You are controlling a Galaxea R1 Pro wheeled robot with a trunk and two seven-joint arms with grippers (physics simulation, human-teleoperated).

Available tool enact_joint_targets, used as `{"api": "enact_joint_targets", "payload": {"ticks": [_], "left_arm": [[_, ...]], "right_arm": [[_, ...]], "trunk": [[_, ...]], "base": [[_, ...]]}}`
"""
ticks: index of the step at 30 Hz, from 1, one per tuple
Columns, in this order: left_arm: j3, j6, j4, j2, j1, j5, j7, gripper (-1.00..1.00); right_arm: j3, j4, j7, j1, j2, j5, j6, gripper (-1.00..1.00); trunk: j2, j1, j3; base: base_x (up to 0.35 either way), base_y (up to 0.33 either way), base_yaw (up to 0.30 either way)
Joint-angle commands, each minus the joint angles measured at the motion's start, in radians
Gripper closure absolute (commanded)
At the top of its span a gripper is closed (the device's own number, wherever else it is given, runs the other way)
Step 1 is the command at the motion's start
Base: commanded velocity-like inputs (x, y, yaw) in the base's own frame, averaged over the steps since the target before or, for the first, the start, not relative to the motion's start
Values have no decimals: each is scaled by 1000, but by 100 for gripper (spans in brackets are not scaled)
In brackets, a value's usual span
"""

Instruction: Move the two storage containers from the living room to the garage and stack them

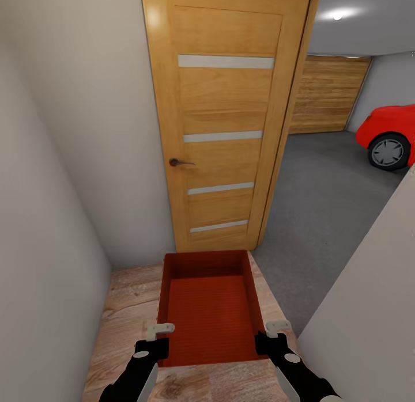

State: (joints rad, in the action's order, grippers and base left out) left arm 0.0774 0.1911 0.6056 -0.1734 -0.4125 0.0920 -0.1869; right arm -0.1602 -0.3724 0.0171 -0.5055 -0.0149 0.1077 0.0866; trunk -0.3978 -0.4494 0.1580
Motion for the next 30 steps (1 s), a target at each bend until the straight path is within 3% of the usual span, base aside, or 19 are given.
{"api": "enact_joint_targets", "payload": {"ticks": [1,30], "left_arm": [[2,8,14,-1,-1,20,-3,100],[2,7,14,-1,-1,20,-3,100]], "right_arm": [[-33,4,0,-1,4,7,4,100],[-33,4,0,-1,4,7,4,100]], "trunk": [[-2,-1,2],[-2,-1,-8]], "base": [[0,0,-260],[0,0,-291]]}}
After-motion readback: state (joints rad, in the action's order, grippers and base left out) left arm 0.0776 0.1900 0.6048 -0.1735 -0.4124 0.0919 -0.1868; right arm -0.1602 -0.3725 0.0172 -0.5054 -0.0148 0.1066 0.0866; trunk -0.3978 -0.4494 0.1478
